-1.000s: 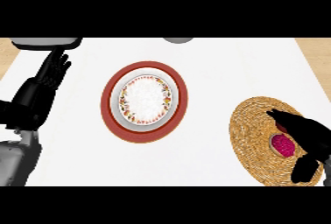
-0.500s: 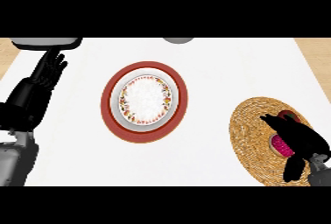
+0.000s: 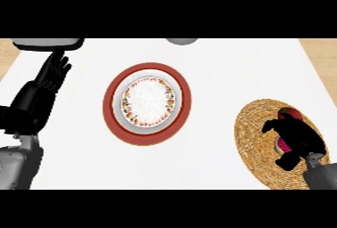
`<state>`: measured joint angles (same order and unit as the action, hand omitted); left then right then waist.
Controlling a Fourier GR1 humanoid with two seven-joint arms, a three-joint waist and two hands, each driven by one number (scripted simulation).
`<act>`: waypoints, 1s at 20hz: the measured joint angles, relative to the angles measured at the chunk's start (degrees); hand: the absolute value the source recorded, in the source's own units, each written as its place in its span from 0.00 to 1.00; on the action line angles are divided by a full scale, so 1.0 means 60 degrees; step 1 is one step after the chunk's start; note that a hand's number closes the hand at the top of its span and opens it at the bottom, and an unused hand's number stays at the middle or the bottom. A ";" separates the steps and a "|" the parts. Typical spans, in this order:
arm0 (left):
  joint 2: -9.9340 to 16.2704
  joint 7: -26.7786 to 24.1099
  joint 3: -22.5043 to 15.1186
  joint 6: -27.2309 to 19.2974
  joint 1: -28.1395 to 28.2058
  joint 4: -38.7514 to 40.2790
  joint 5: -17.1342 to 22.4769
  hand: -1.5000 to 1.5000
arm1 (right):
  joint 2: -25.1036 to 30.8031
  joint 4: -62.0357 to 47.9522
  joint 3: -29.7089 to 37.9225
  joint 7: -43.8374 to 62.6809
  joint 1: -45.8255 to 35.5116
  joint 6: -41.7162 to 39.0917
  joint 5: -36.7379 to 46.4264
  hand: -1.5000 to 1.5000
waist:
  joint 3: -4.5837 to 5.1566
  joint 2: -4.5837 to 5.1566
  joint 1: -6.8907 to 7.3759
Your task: Pick the cupcake from the placemat and place it in the plate
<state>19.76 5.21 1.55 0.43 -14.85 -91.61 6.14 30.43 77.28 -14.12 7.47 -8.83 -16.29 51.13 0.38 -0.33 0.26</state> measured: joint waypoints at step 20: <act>0.0007 0.0148 0.0272 0.0031 0.0179 -0.0121 -0.0018 0.50 | -0.3073 0.7006 -0.1707 0.7205 0.5541 0.3156 0.4371 1.00 | -0.0037 -0.0018 -0.0299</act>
<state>19.80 6.10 3.19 0.61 -13.78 -92.34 6.04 11.99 119.32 -24.36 50.70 24.42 2.65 77.36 0.16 -0.44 -1.54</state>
